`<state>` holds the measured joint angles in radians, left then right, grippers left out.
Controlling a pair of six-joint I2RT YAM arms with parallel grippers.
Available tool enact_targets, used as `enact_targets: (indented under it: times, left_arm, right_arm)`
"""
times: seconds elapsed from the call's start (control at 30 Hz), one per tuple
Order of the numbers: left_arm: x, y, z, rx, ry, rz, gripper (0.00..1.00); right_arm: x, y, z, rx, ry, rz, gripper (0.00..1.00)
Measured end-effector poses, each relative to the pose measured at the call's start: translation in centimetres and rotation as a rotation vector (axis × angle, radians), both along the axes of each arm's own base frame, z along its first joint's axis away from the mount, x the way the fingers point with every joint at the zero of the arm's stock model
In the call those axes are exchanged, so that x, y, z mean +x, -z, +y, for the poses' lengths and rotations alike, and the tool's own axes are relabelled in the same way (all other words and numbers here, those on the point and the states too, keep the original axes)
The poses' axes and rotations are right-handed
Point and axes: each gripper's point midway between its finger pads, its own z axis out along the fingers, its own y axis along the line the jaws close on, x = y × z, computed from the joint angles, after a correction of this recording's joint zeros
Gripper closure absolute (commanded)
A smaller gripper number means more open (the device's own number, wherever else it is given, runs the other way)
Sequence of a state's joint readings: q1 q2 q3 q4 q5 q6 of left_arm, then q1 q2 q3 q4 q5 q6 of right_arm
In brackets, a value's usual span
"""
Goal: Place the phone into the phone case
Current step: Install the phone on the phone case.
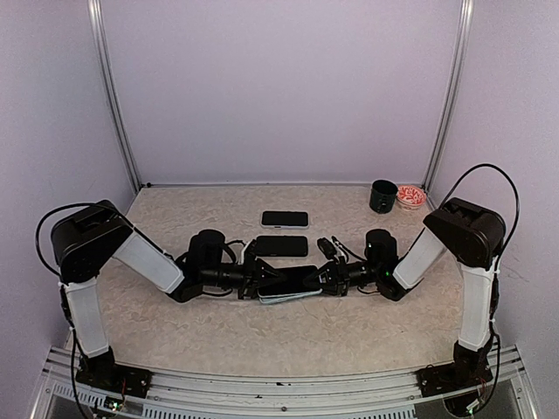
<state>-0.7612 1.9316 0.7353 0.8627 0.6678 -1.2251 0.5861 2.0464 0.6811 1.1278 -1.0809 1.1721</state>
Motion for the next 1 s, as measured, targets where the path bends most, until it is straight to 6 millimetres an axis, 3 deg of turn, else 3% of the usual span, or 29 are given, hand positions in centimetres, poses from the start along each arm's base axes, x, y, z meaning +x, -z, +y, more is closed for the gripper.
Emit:
enact_targets:
  times: [0.6, 1.0]
  left_arm:
    - [0.6, -0.6, 1.5, 0.066, -0.030, -0.007, 0.60]
    - [1.4, -1.7, 4.1, 0.105, -0.087, -0.031, 0.59]
  right_arm:
    - [-0.1, -0.3, -0.4, 0.016, -0.009, -0.008, 0.87]
    - [0.1, -0.4, -0.7, 0.021, -0.008, -0.003, 0.88]
